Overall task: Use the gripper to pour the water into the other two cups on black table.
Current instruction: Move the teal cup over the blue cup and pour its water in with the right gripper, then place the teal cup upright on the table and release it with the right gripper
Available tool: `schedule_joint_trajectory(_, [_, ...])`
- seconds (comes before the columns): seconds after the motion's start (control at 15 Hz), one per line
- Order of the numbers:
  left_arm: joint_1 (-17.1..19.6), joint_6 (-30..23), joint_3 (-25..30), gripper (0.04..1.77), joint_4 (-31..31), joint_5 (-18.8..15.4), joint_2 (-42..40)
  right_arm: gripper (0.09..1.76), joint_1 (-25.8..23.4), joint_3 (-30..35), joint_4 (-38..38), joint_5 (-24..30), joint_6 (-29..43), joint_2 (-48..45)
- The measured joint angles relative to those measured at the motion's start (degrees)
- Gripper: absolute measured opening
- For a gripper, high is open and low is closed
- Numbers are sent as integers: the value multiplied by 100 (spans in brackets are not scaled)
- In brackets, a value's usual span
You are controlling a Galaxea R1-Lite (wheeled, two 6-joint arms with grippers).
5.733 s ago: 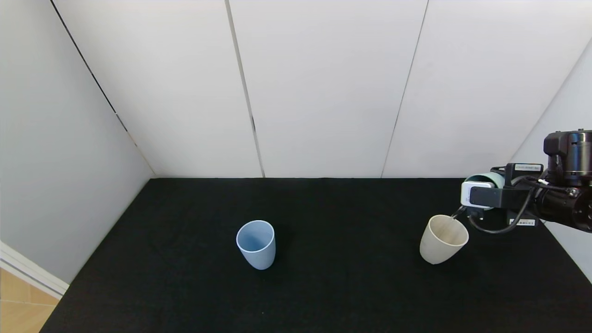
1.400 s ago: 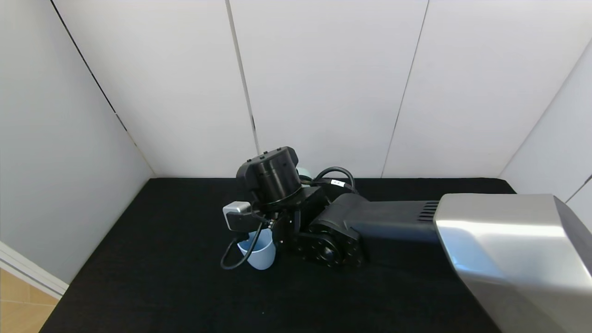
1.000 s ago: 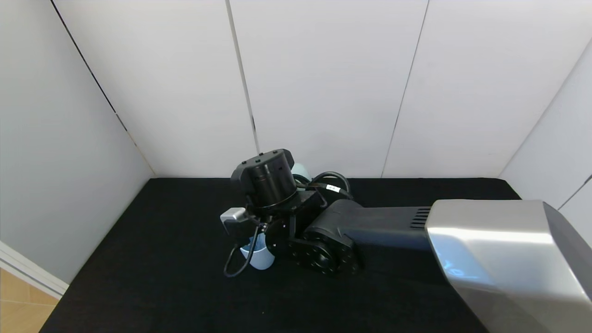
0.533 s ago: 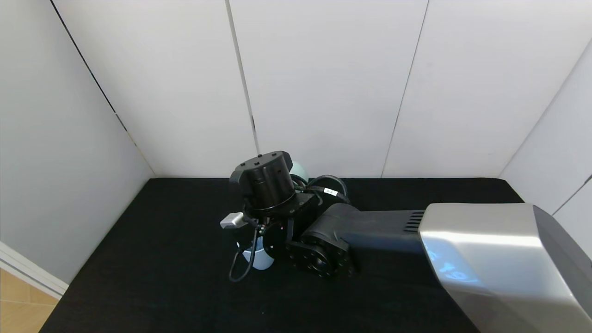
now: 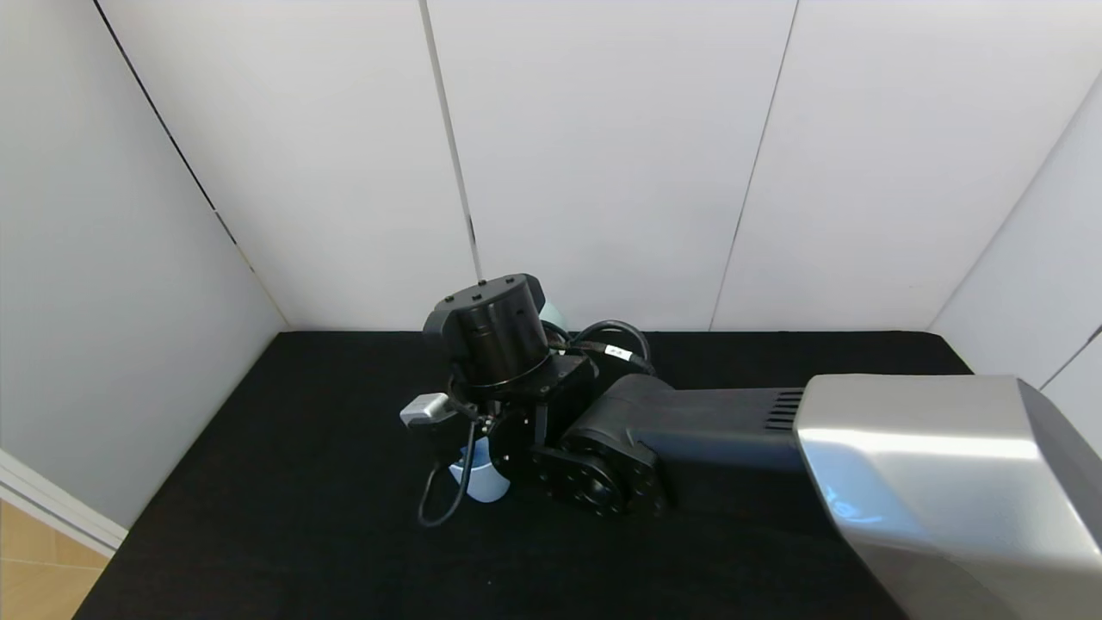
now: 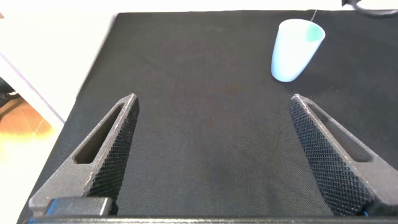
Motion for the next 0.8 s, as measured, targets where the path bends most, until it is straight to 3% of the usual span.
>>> schedule_joint_trajectory(0.27, [0, -2, 0, 172, 0, 0, 0, 119, 17, 269, 452, 400, 1569, -322])
schedule_joint_trajectory(0.47, [0, -2, 0, 172, 0, 0, 0, 119, 41, 568, 1118, 934, 3220, -757])
schedule_joint_trajectory(0.6, [0, -2, 0, 172, 0, -2, 0, 119, 37, 851, 1242, 1193, 4369, -1113])
schedule_joint_trajectory(0.8, [0, -2, 0, 172, 0, 0, 0, 119, -29, 1603, 1234, 1391, 5386, -1760])
